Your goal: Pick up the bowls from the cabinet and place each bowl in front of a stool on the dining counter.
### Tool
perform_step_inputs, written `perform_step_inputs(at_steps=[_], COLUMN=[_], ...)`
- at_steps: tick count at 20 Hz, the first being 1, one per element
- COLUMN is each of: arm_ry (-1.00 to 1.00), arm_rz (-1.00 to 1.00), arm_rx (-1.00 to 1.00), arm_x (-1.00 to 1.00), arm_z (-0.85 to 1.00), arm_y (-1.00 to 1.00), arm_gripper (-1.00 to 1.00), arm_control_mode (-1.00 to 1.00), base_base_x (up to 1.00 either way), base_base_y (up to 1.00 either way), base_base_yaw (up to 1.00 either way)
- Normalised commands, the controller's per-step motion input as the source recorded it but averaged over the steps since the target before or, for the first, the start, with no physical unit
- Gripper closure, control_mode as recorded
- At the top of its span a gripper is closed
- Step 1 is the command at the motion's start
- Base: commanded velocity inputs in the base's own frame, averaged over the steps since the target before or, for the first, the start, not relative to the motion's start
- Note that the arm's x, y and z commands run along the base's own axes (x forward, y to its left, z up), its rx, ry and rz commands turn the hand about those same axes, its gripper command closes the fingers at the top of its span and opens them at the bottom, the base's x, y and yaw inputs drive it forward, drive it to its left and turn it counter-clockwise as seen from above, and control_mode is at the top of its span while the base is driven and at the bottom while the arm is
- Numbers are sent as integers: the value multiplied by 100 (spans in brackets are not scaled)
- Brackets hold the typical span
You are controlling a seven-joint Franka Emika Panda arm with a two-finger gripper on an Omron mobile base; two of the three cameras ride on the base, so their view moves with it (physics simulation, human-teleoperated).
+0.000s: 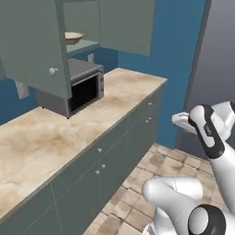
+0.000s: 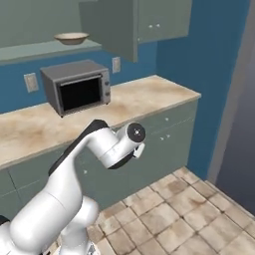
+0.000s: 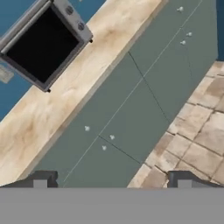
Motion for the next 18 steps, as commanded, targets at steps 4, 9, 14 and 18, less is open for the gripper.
perform_step_inputs(at_steps=[4,9,14,18], arm_ry=[0,0,0,0], arm_rz=[0,0,0,0], arm_rx=[0,0,0,0], arm_x=[0,0,0,0], arm_z=[0,0,0,0], arm_y=[0,0,0,0], arm_gripper=[-100,-100,-100,-100], arm_control_mode=[100,100,100,100], base_base_x=[100,98,47,17], base_base_y=[0,0,3,0], base_base_yaw=[49,49,48,48])
